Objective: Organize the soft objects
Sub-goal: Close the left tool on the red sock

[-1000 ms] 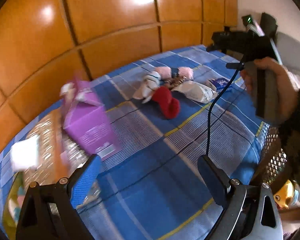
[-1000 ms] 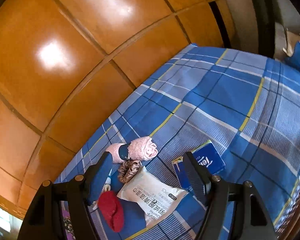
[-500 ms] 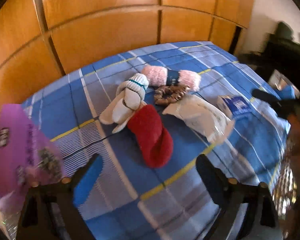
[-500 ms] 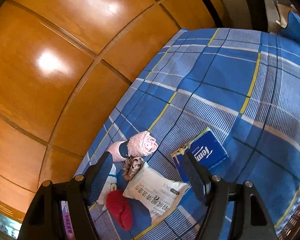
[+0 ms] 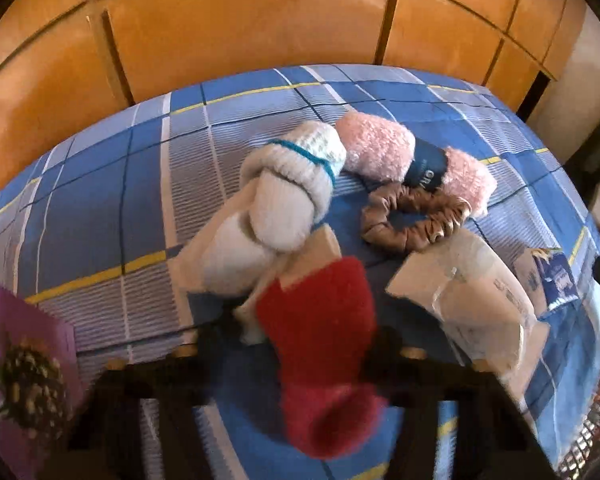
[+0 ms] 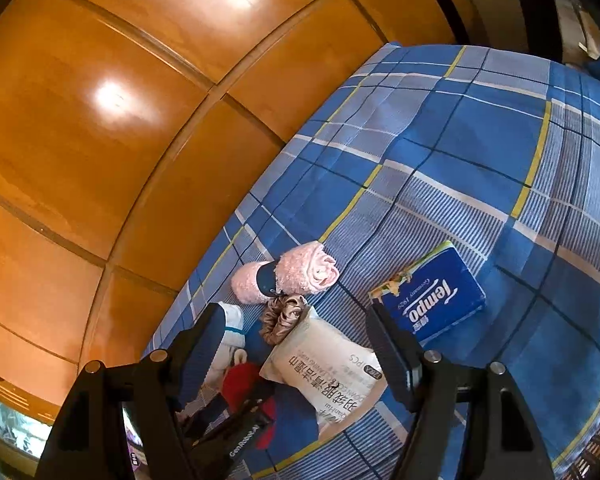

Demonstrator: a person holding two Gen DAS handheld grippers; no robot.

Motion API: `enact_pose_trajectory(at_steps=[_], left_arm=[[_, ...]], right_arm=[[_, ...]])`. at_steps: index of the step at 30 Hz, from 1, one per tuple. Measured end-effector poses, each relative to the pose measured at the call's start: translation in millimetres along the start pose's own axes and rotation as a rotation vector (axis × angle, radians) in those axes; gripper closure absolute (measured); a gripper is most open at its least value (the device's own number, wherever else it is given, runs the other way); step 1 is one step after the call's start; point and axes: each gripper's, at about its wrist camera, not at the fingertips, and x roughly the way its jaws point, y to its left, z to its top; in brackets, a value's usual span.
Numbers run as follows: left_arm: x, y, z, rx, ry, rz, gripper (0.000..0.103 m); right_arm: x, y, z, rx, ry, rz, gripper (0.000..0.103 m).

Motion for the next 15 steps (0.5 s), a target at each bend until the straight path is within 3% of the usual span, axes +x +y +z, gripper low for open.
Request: enact_pose_trajectory(at_steps=[1, 3, 9, 15], left_arm=[[-2.9, 0.4, -2.6, 0.000, -0.002, -0.011, 0.080], [-12.6, 2.7, -14.6, 0.003, -0.010, -0.034, 0.082], [-44.6, 9.8, -75.2, 0.105, -0.062, -0.079, 0.081], [-65.9, 23.4, -109.5, 0.153, -0.108, -0.076, 0.074]], right_arm=[[-0.1, 1.5, -0.3, -0.008, -0.002, 0.000, 0.029], [0.2, 3.8, -1.0, -0.023, -0.003, 0.003, 0.029], [4.6, 8.3, -4.7, -0.052, 0.026, 0.007, 0.029], [28.8, 22.2, -18.1, -0.124, 0.184, 0.051, 0.029]])
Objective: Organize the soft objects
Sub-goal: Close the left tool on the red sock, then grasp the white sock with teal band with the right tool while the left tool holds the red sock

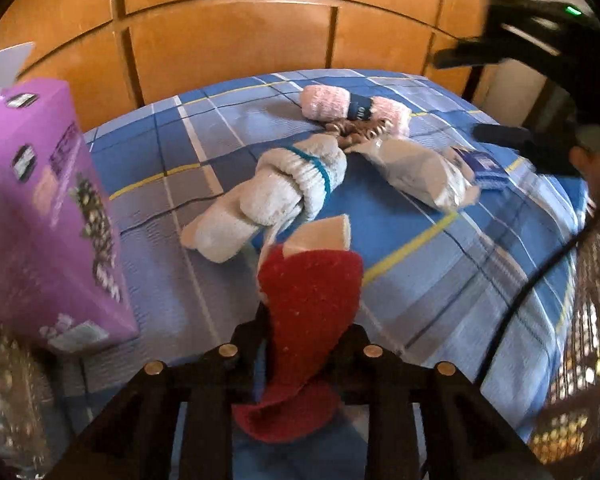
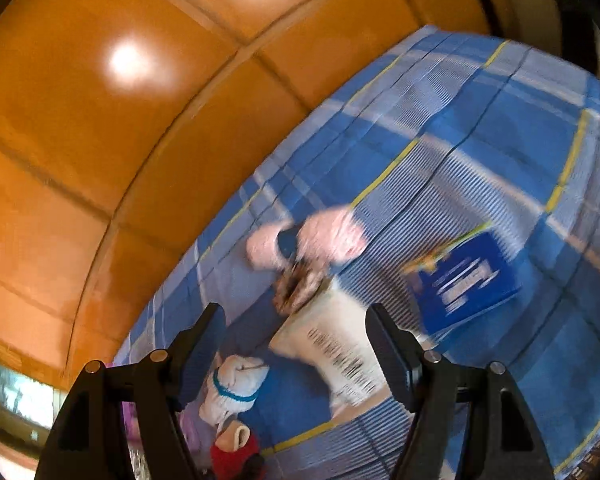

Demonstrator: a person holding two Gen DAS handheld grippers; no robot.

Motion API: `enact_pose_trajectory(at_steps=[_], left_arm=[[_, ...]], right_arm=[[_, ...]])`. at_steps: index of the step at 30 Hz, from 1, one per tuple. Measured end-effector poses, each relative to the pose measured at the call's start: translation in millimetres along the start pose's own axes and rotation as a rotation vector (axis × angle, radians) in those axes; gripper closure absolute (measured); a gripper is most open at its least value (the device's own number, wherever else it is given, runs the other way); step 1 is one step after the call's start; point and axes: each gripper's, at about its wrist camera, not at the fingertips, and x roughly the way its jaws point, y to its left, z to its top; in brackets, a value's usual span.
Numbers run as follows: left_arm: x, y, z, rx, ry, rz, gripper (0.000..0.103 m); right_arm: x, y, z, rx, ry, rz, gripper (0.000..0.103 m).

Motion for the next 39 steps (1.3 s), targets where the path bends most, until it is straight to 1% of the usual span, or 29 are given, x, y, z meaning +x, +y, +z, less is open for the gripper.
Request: enact_pose_trajectory(at_steps=[1, 2, 4, 6, 7, 9, 10, 12, 15, 16, 18, 19, 21, 23, 25, 26, 27, 29, 31, 33, 36, 39], left_arm=[[-2.4, -1.5, -5.1, 0.039, -0.017, 0.001, 0.074], [-3.9, -1.2, -6.9, 0.049, -0.023, -0.002, 0.074], [-6.8, 3.1, -10.2, 0.035, -0.027, -0.023, 0.076], [-8.2, 5.4, -11.4, 0.034, -0.030, -0.019, 0.077], [-9.5, 5.0, -13.3, 0.039, -0.034, -0.014, 0.077], [-14.2, 2.3, -20.0, 0.059, -0.052, 0.003, 0.076], [-15.7, 1.2, -22.7, 0.065, -0.057, 0.007, 0.076], [-16.8, 2.1, -25.5, 0.060, -0.065, 0.009, 0.076], [-17.2, 3.7, -26.7, 0.047, -0.073, 0.005, 0.076], [-17.5, 3.7, -27.7, 0.045, -0.077, 0.005, 0.076], [-18.9, 3.0, -30.5, 0.043, -0.084, 0.005, 0.076], [-19.7, 3.0, -32.0, 0.041, -0.086, 0.005, 0.076], [-21.7, 3.4, -34.9, 0.039, -0.089, 0.002, 0.076], [-24.0, 5.1, -38.2, 0.032, -0.093, -0.005, 0.076], [-25.9, 7.3, -40.8, 0.020, -0.095, -0.015, 0.076], [-26.5, 8.6, -41.9, 0.012, -0.097, -0.022, 0.076], [-26.8, 9.6, -42.2, 0.005, -0.097, -0.028, 0.075], [-26.6, 11.4, -42.3, -0.009, -0.095, -0.047, 0.072], [-26.6, 11.7, -42.3, -0.013, -0.092, -0.061, 0.069], [-26.7, 10.4, -41.3, -0.003, -0.084, -0.072, 0.060], [-27.2, 6.3, -37.3, 0.010, -0.059, -0.084, 0.051], [-25.9, 5.2, -32.2, 0.023, -0.042, -0.077, 0.049]], right_arm=[[7.4, 4.7, -2.8, -0.021, 0.048, 0.028, 0.029], [14.1, 8.9, -6.7, -0.038, 0.093, 0.055, 0.029], [30.4, 20.7, -16.5, -0.088, 0.207, 0.102, 0.029], [39.0, 30.8, -25.0, -0.140, 0.266, 0.115, 0.029], [44.1, 33.6, -29.1, -0.146, 0.302, 0.134, 0.029], [55.8, 34.0, -37.4, -0.114, 0.391, 0.178, 0.029], [61.8, 34.9, -41.1, -0.099, 0.426, 0.178, 0.029], [70.4, 40.4, -45.8, -0.110, 0.453, 0.148, 0.029], [86.8, 43.9, -54.0, -0.068, 0.525, 0.160, 0.029], [91.2, 46.5, -56.3, -0.074, 0.526, 0.143, 0.029], [101.1, 58.9, -61.3, -0.163, 0.504, 0.081, 0.030], [103.3, 65.5, -63.1, -0.212, 0.494, 0.058, 0.038], [104.4, 81.2, -64.2, -0.346, 0.438, -0.005, 0.064], [103.6, 80.9, -59.4, -0.363, 0.386, -0.040, 0.065], [100.4, 75.9, -51.0, -0.385, 0.324, -0.107, 0.066], [100.7, 72.4, -47.7, -0.384, 0.318, -0.126, 0.066], [104.1, 66.7, -45.2, -0.369, 0.341, -0.128, 0.066], [104.1, 61.1, -41.8, -0.334, 0.340, -0.114, 0.066], [103.5, 62.4, -44.8, -0.361, 0.337, -0.128, 0.066], [104.8, 63.3, -46.2, -0.362, 0.335, -0.128, 0.065], [104.0, 59.8, -45.1, -0.344, 0.342, -0.109, 0.063], [108.2, 61.5, -43.7, -0.337, 0.347, -0.107, 0.063]])
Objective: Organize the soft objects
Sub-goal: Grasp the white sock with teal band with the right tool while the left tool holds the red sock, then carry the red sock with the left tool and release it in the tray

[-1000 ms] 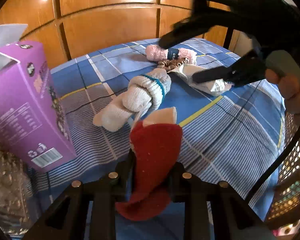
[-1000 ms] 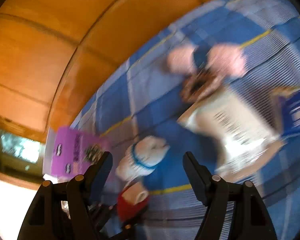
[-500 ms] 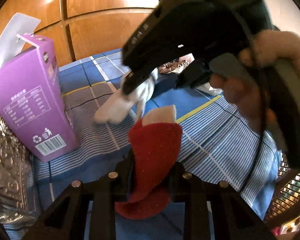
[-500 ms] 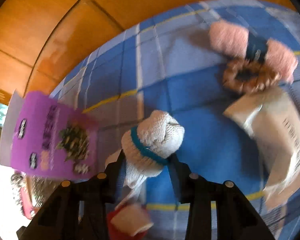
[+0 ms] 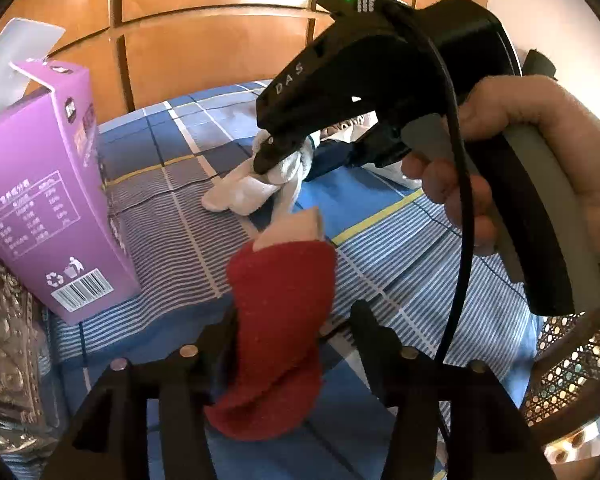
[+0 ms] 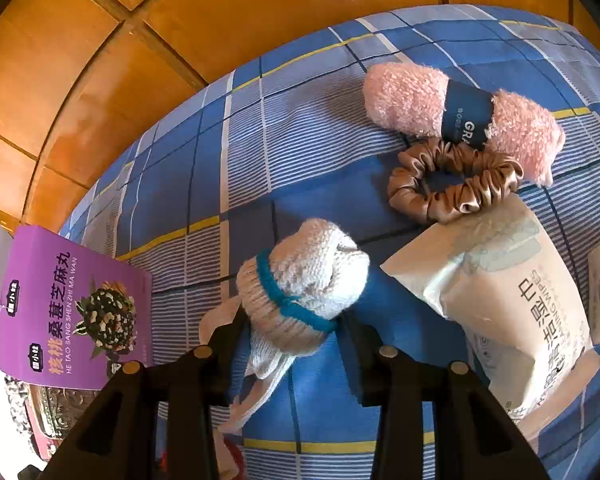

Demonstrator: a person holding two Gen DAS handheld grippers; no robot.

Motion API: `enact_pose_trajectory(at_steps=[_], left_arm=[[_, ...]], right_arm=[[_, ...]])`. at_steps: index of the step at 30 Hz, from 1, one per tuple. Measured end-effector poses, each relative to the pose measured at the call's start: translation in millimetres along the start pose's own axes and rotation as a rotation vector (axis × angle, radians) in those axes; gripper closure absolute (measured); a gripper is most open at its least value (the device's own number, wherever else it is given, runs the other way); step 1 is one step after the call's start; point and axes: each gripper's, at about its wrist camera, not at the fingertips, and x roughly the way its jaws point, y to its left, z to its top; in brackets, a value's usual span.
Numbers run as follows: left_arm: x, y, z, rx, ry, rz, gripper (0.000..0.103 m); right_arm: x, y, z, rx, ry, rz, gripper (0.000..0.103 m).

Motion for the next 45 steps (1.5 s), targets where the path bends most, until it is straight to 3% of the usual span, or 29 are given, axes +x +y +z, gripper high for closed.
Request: enact_pose_trajectory(at_steps=[2, 5, 8, 18, 26, 32, 36, 39, 45], left_arm=[[0.7, 2.0, 1.6, 0.003, 0.003, 0.002, 0.050], [0.4, 4.1, 1.1, 0.020, 0.003, 0.042, 0.069], [-7.0, 11.5, -4.7, -0.015, 0.003, 0.033, 0.078], [-38.1, 14.1, -16.4, -0.043, 0.022, 0.058, 0.086], [-74.7, 7.4, 30.2, -0.028, -0.066, 0.052, 0.086], [-88.7, 8.1, 94.9, -0.028, -0.103, 0.019, 0.086], [-85.4, 40.3, 150.4, -0.126, -0.116, 0.024, 0.086], [-87.9, 83.6, 181.6, -0.242, -0.122, 0.096, 0.086], [-131.5, 177.4, 171.1, -0.411, -0.174, 0.265, 0.086]], right_arm=[[-2.0, 0.7, 0.5, -0.011, 0.004, -0.009, 0.065], [-2.2, 3.4, 2.9, -0.020, -0.009, -0.043, 0.066], [-2.0, 3.6, 3.3, -0.030, -0.016, -0.062, 0.066], [3.3, 7.9, 2.4, -0.063, -0.014, -0.081, 0.066], [4.1, 7.9, 1.4, -0.049, -0.013, -0.075, 0.066], [4.7, 10.9, 0.6, -0.070, -0.013, -0.092, 0.066], [5.7, 12.2, 0.0, -0.083, -0.013, -0.098, 0.064], [8.2, 21.8, -3.9, -0.146, -0.030, -0.145, 0.063], [9.9, 26.6, -4.4, -0.187, -0.035, -0.177, 0.062]])
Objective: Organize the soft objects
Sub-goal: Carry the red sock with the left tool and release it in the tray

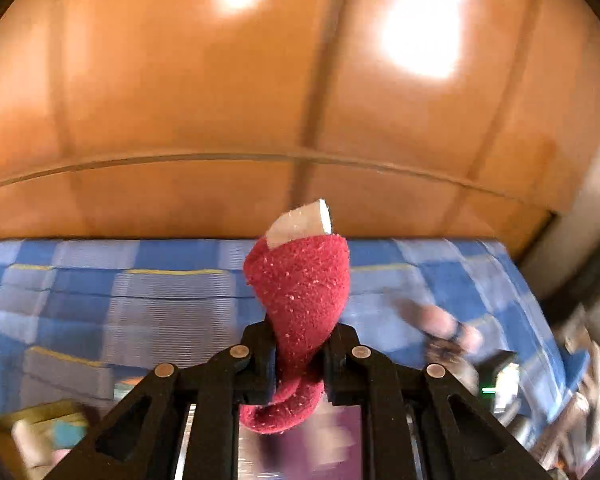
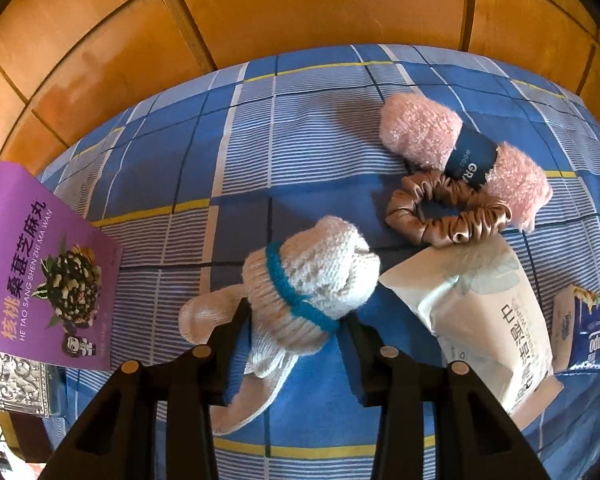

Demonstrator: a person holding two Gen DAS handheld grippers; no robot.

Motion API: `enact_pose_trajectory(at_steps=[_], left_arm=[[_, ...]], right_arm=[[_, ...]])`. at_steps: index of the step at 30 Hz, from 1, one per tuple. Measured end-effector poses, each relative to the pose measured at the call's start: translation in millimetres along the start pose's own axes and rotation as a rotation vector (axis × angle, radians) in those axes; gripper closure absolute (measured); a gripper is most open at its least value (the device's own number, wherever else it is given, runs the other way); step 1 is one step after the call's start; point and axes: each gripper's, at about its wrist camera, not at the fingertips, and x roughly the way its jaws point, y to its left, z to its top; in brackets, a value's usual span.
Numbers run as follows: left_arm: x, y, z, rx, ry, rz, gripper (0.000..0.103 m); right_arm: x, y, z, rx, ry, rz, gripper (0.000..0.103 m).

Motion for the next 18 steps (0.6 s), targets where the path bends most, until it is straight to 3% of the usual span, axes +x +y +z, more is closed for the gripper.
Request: enact_pose_trajectory(at_steps=[6, 13, 18], left_arm=[[-34.0, 106.1, -34.7, -0.078, -0.009, 0.170, 0.086], [-92.9, 210.3, -123.5, -0.269, -0.003, 0.235, 0.086], [-124.1, 247.6, -194.8, -0.383, 0.003, 0.274, 0.086]], right_arm=[[-1.3, 3.9, -2.1, -0.026, -0.011, -0.021, 0.062], [-1.6, 11.3, -5.2, -0.066, -0.027, -0.052, 0.062], [-1.6, 17.5, -6.4, -0.102, -0.041, -0.083, 0.062]])
